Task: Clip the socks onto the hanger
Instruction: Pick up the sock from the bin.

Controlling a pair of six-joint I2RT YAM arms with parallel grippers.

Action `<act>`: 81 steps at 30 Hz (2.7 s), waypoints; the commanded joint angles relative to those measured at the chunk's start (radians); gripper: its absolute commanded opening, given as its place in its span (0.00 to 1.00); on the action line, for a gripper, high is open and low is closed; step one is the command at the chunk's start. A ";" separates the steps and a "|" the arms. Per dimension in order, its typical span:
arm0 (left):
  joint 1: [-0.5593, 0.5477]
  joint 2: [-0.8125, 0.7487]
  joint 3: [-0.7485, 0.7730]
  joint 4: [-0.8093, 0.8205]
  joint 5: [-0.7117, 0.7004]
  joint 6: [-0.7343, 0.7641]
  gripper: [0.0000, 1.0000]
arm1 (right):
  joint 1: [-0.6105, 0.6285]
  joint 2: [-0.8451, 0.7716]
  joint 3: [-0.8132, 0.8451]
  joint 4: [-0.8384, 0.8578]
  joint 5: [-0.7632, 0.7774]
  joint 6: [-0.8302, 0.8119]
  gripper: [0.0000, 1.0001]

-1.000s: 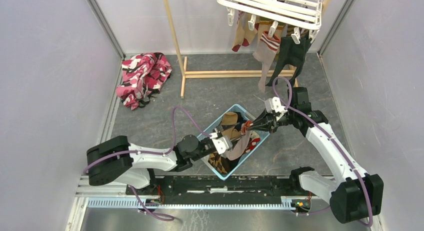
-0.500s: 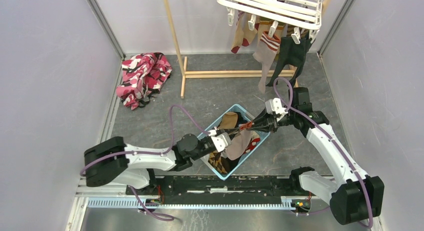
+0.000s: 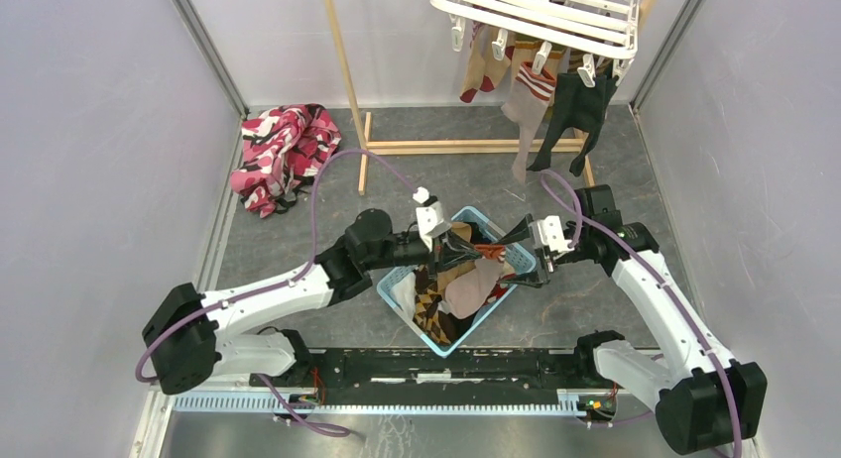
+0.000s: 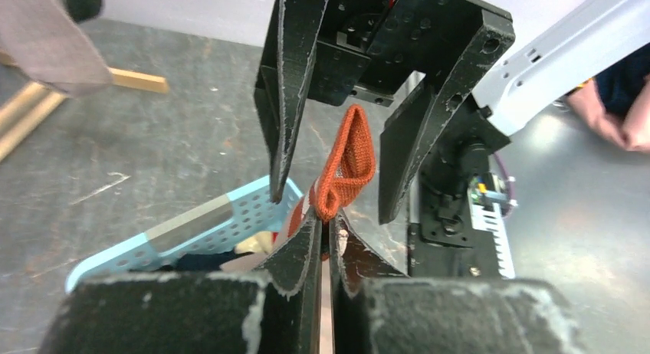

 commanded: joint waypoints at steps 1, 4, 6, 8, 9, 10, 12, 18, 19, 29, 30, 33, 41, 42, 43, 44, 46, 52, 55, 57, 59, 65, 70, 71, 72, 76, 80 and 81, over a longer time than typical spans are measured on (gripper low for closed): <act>0.005 0.057 0.114 -0.144 0.104 -0.134 0.09 | -0.002 -0.025 0.040 0.018 -0.038 0.027 0.73; 0.006 0.089 0.136 -0.113 0.105 -0.170 0.08 | -0.003 -0.025 0.022 0.115 -0.030 0.135 0.66; 0.006 0.108 0.151 -0.112 0.111 -0.184 0.08 | -0.003 -0.020 0.022 0.139 -0.007 0.168 0.57; 0.007 0.127 0.171 -0.121 0.120 -0.190 0.08 | -0.002 -0.017 0.033 0.142 0.011 0.177 0.49; 0.008 0.134 0.176 -0.125 0.124 -0.196 0.08 | -0.002 -0.017 0.038 0.142 0.016 0.178 0.44; 0.010 0.139 0.180 -0.125 0.129 -0.206 0.08 | -0.003 -0.019 0.043 0.140 0.019 0.180 0.36; 0.020 0.149 0.187 -0.125 0.148 -0.219 0.09 | -0.004 -0.026 0.046 0.136 0.028 0.175 0.23; 0.083 0.167 0.176 -0.053 0.256 -0.321 0.23 | -0.003 -0.058 0.034 0.132 0.021 0.160 0.00; 0.091 0.168 0.165 -0.033 0.272 -0.329 0.27 | -0.004 -0.060 0.033 0.132 0.016 0.159 0.00; 0.059 -0.036 -0.106 0.104 0.177 0.052 0.92 | -0.003 -0.047 0.021 0.136 -0.011 0.168 0.00; 0.046 -0.059 -0.139 0.147 0.143 0.104 0.96 | -0.003 -0.046 0.019 0.139 -0.010 0.170 0.00; 0.007 -0.074 -0.171 0.225 0.046 0.153 0.97 | -0.004 -0.044 0.007 0.164 -0.009 0.193 0.00; -0.117 0.061 -0.138 0.395 -0.215 0.196 0.79 | -0.004 -0.036 -0.003 0.183 -0.005 0.209 0.00; -0.125 0.071 -0.135 0.406 -0.232 0.195 0.72 | -0.003 -0.035 -0.004 0.186 -0.003 0.211 0.00; -0.131 0.087 -0.131 0.422 -0.246 0.195 0.66 | -0.004 -0.034 -0.005 0.186 -0.001 0.211 0.00; -0.133 0.097 -0.126 0.432 -0.262 0.195 0.59 | -0.003 -0.031 -0.006 0.186 -0.002 0.213 0.00; -0.141 0.110 -0.116 0.440 -0.285 0.198 0.53 | -0.003 -0.027 -0.006 0.188 -0.001 0.213 0.00; -0.141 0.134 -0.104 0.464 -0.306 0.196 0.53 | -0.003 -0.022 -0.009 0.188 0.000 0.212 0.00; -0.141 0.142 -0.101 0.478 -0.300 0.191 0.47 | -0.003 -0.022 -0.010 0.188 0.001 0.211 0.00; -0.142 0.143 -0.101 0.480 -0.289 0.188 0.34 | -0.002 -0.022 -0.010 0.186 0.001 0.211 0.00; -0.140 0.137 -0.098 0.462 -0.279 0.172 0.20 | -0.003 -0.023 -0.012 0.186 0.003 0.209 0.00; -0.106 0.088 -0.114 0.422 -0.226 0.039 0.02 | -0.003 -0.033 -0.012 0.164 0.014 0.178 0.15; -0.045 0.055 -0.135 0.453 -0.126 -0.095 0.02 | -0.004 -0.043 -0.014 0.136 -0.003 0.139 0.30; -0.037 0.055 -0.133 0.455 -0.112 -0.125 0.02 | -0.003 -0.043 -0.013 0.133 -0.008 0.135 0.31; -0.032 0.059 -0.131 0.459 -0.102 -0.143 0.02 | -0.004 -0.043 -0.014 0.133 -0.014 0.135 0.32; -0.023 0.080 -0.123 0.468 -0.088 -0.187 0.02 | -0.003 -0.044 -0.012 0.134 -0.041 0.134 0.32; -0.015 0.088 -0.119 0.470 -0.093 -0.206 0.02 | -0.012 -0.045 -0.012 0.181 -0.045 0.188 0.28; -0.013 0.087 -0.119 0.470 -0.094 -0.209 0.02 | -0.015 -0.044 -0.012 0.200 -0.043 0.212 0.27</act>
